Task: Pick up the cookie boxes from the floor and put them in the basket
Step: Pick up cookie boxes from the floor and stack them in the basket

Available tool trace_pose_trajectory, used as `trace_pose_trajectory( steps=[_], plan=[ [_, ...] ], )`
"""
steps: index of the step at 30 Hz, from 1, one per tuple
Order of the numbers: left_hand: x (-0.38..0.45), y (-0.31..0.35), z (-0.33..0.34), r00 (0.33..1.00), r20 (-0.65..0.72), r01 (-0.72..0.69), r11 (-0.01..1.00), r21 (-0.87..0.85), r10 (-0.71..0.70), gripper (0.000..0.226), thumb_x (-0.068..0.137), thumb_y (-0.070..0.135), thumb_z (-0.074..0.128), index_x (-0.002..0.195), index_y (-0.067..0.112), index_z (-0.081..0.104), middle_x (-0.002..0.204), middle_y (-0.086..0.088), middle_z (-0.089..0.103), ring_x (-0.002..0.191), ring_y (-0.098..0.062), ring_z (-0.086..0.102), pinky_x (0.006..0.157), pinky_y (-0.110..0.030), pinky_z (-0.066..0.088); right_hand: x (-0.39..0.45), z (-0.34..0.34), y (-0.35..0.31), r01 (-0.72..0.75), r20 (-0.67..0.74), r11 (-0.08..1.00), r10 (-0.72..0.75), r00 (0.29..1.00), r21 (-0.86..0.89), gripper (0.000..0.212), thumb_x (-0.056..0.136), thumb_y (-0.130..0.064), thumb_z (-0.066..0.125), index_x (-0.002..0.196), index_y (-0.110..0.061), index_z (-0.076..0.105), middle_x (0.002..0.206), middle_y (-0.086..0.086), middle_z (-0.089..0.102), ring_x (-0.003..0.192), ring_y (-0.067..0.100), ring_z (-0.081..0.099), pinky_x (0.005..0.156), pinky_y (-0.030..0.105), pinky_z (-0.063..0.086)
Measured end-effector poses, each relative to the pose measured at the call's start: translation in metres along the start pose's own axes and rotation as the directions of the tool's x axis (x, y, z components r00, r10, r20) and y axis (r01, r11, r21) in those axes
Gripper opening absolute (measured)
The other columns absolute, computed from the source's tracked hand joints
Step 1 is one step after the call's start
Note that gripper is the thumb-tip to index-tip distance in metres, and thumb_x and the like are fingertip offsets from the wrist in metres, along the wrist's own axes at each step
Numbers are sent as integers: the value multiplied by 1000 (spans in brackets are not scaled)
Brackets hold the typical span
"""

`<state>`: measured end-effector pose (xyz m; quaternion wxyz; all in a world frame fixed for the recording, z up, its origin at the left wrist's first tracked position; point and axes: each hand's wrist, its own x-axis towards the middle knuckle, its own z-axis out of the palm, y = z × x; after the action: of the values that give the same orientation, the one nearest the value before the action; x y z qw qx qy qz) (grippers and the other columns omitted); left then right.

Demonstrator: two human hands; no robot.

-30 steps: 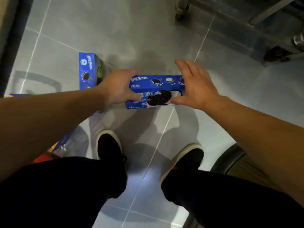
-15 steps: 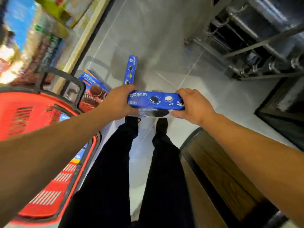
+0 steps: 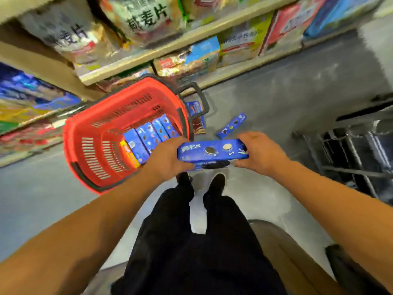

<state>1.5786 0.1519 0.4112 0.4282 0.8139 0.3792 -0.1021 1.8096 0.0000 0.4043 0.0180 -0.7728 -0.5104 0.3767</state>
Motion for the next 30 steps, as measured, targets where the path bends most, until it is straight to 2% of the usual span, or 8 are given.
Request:
trace_pose_trajectory(
  steps=[2,7,12,15,19,24,27,30],
  plan=[
    [-28,-25,-11,995,-57,74,996,-47,-77,67,56,39,76,118,18,61,107,-1,66,98,-20,61,84,-29,45,15,3,-31,82,48,994,-79,996,-68,58,70,-40,78,119,-19,55,110,1,58,105,26,53,77,36,48],
    [-76,-92,-28,964,-145,198,968,-154,-221,64,63,29,86,120,17,60,111,-3,65,101,-21,60,84,-33,48,56,19,-109,246,146,952,-221,964,-181,56,69,-43,77,116,-21,56,107,-1,59,104,24,53,77,36,50],
    [-103,-166,-46,938,-198,237,944,-231,-284,64,65,27,85,123,20,58,115,-3,65,103,-21,62,86,-35,50,96,51,-179,321,204,918,-277,939,-234,62,70,-46,78,121,-22,54,110,2,58,105,27,54,84,40,50],
    [-100,-221,-64,933,-202,242,934,-264,-299,59,65,27,83,120,22,59,113,-1,65,101,-19,61,85,-32,48,121,75,-221,296,188,924,-255,949,-242,64,72,-42,78,127,-19,52,115,4,57,109,29,51,87,38,46],
    [-73,-283,-78,930,-226,220,931,-293,-291,57,60,39,72,115,28,61,106,3,66,96,-18,63,79,-28,47,156,108,-254,182,86,960,-167,982,-215,62,74,-38,78,126,-17,52,114,5,58,110,30,50,87,39,47],
    [-19,-356,-76,879,-365,188,926,-327,-307,61,60,29,71,119,14,63,108,-10,66,95,-27,63,79,-26,42,238,156,-271,114,1,981,-115,993,-157,59,67,-20,76,123,-11,57,113,12,57,103,36,52,89,42,46],
    [25,-398,-55,882,-330,238,922,-306,-337,62,62,22,79,121,16,60,112,-8,65,101,-25,60,79,-26,39,292,190,-260,92,-95,963,-119,988,-252,59,68,-19,74,124,-14,59,118,11,52,104,37,49,89,40,43],
    [68,-431,-25,888,-310,248,923,-294,-338,61,64,15,81,121,14,60,111,-9,66,101,-26,61,82,-26,41,336,220,-234,68,-114,916,-123,986,-396,59,71,-23,71,128,-18,56,120,9,52,106,38,47,87,43,44]
  ],
)
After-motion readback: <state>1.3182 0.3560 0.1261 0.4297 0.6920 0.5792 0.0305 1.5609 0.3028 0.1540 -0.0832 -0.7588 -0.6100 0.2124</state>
